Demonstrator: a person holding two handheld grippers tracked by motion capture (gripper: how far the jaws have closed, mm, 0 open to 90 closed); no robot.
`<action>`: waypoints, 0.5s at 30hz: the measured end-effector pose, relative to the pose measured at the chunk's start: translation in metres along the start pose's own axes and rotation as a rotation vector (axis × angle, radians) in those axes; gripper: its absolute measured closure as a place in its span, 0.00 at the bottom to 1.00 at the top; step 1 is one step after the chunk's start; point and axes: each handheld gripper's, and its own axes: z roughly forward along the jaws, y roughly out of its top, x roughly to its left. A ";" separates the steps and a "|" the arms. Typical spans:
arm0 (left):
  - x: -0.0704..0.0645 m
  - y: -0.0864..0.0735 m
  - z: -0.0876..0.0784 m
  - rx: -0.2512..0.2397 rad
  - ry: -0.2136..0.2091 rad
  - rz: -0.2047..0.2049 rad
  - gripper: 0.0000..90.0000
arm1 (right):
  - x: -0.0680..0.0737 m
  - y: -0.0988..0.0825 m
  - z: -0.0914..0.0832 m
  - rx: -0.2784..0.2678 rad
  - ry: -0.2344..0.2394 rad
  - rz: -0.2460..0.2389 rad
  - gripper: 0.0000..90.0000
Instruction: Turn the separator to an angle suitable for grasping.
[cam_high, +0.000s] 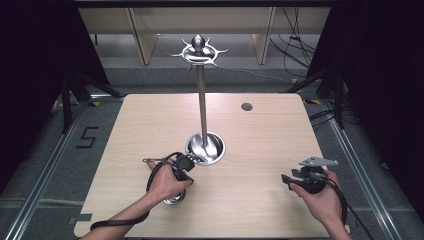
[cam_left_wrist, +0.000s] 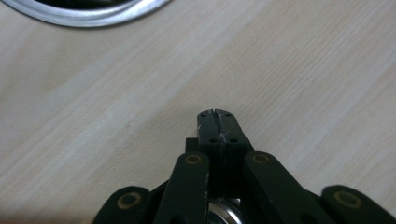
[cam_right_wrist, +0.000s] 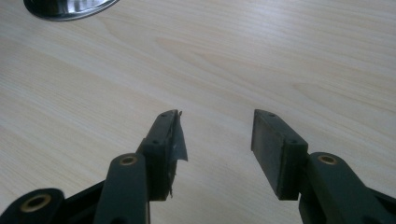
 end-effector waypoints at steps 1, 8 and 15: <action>-0.001 0.000 0.002 0.018 -0.003 0.009 0.99 | 0.000 0.000 0.000 -0.001 0.001 0.000 0.58; -0.005 -0.006 0.000 0.070 -0.003 0.043 0.99 | -0.001 0.000 0.000 -0.001 0.005 0.002 0.58; -0.005 -0.021 -0.007 0.123 -0.009 0.051 0.99 | 0.000 0.000 0.000 0.004 0.012 0.015 0.58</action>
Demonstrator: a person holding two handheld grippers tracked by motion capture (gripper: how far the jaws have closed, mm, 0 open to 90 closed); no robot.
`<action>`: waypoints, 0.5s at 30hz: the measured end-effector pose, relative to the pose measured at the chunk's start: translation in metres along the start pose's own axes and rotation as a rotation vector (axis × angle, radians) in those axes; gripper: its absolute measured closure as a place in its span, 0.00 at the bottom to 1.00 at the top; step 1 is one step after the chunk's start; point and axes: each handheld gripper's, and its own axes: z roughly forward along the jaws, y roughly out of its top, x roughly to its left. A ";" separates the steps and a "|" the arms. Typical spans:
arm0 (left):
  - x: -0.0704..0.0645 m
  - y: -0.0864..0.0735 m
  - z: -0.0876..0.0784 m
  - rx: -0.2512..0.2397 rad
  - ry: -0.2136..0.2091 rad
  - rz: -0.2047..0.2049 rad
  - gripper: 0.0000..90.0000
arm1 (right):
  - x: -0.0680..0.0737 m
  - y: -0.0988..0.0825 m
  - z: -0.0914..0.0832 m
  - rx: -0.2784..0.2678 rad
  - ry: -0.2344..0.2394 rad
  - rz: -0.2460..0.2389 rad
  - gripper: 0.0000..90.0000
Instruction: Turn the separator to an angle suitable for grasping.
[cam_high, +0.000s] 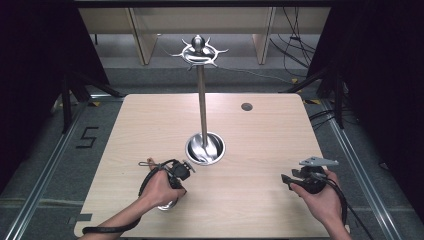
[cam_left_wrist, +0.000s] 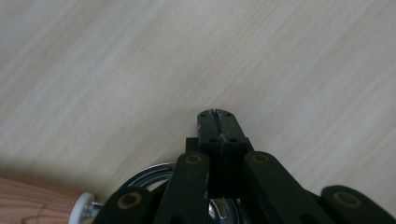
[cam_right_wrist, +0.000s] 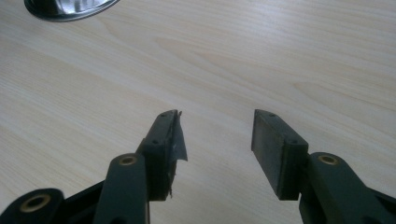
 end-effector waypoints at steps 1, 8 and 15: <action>0.001 -0.007 -0.003 0.013 -0.004 -0.002 0.99 | 0.000 0.000 0.000 -0.001 0.000 0.003 0.58; 0.007 -0.033 -0.012 0.048 -0.014 -0.011 0.99 | 0.001 0.000 0.000 0.001 -0.008 -0.002 0.58; 0.024 -0.065 -0.022 0.022 -0.024 -0.050 0.99 | -0.001 0.000 0.001 -0.003 -0.006 -0.014 0.58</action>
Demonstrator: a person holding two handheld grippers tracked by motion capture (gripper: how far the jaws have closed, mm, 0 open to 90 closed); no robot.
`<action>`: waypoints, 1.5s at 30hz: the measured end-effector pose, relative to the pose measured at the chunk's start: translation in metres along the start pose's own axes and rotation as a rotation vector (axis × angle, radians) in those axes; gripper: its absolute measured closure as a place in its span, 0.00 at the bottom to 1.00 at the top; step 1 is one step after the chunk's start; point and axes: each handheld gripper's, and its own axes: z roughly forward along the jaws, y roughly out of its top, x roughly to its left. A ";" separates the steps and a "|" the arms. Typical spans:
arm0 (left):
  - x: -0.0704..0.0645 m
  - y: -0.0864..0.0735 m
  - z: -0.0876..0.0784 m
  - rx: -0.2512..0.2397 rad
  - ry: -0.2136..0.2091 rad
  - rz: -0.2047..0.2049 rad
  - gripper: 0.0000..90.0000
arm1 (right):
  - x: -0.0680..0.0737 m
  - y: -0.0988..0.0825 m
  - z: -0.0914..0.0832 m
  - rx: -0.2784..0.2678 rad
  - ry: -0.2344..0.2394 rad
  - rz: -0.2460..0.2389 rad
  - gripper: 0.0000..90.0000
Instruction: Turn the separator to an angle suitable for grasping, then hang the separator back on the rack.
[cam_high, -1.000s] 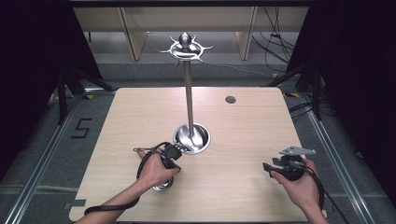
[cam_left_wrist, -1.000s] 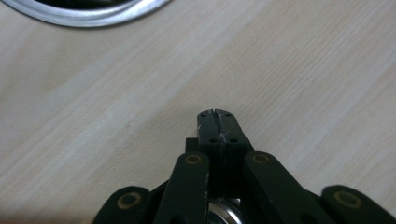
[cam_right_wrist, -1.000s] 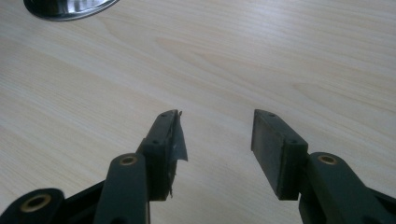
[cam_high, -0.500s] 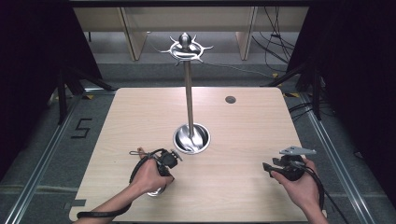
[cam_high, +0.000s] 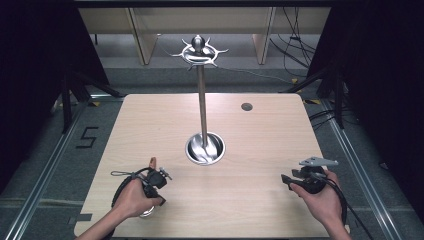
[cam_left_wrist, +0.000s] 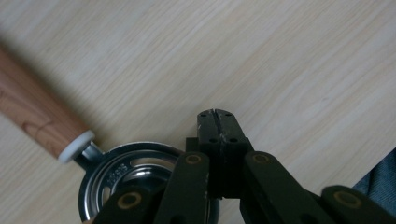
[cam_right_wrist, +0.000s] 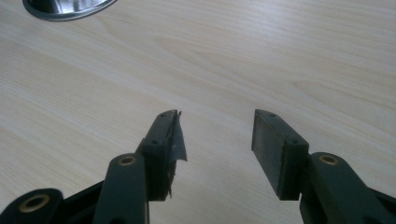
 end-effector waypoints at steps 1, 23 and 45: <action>0.000 0.000 0.000 0.000 0.000 0.000 0.99 | 0.000 0.000 0.000 0.001 0.000 0.002 0.58; 0.044 -0.031 -0.046 -0.290 0.026 -0.473 0.50 | 0.001 -0.001 -0.004 -0.012 -0.017 0.014 0.57; 0.069 -0.002 -0.037 -0.125 0.109 -0.504 0.43 | -0.002 -0.002 -0.004 -0.024 -0.014 0.016 0.56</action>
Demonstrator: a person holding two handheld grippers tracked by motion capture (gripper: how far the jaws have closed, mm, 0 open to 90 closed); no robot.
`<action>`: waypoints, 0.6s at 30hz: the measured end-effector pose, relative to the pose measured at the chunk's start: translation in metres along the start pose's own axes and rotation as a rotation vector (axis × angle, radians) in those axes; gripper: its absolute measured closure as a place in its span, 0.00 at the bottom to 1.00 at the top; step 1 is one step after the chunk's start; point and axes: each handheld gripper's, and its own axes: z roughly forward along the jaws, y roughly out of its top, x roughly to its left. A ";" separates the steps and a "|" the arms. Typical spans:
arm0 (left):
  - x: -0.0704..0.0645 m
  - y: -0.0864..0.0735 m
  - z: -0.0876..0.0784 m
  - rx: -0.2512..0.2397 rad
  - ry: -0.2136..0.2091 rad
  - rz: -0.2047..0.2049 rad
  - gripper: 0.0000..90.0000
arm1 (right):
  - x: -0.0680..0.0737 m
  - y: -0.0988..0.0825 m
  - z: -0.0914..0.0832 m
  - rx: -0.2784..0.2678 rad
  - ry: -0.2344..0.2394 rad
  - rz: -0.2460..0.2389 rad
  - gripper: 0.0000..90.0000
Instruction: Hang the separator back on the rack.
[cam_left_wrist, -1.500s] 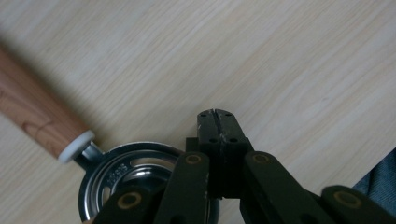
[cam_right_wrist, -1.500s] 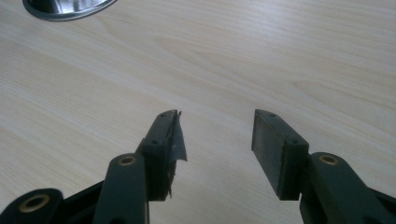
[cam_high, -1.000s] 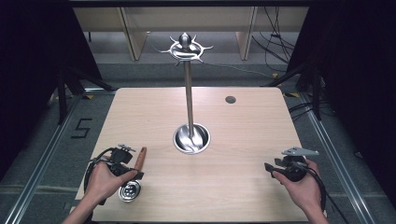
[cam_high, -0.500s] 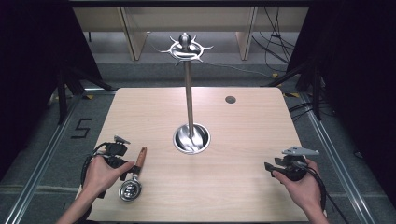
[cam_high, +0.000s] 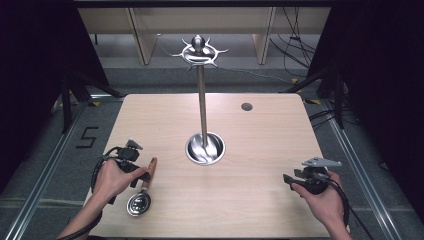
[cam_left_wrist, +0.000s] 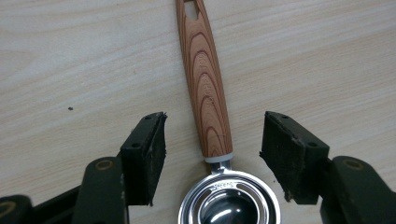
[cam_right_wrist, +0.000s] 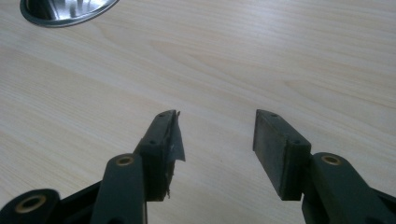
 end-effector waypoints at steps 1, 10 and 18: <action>0.001 0.003 0.003 0.018 -0.003 0.010 0.43 | 0.002 -0.001 0.000 0.005 0.001 0.031 0.56; -0.003 0.008 0.012 0.054 0.013 -0.052 0.47 | 0.002 0.000 0.000 -0.001 0.002 0.013 0.56; -0.013 0.006 0.025 0.133 0.029 -0.028 0.54 | 0.001 0.000 0.000 0.003 -0.001 0.008 0.56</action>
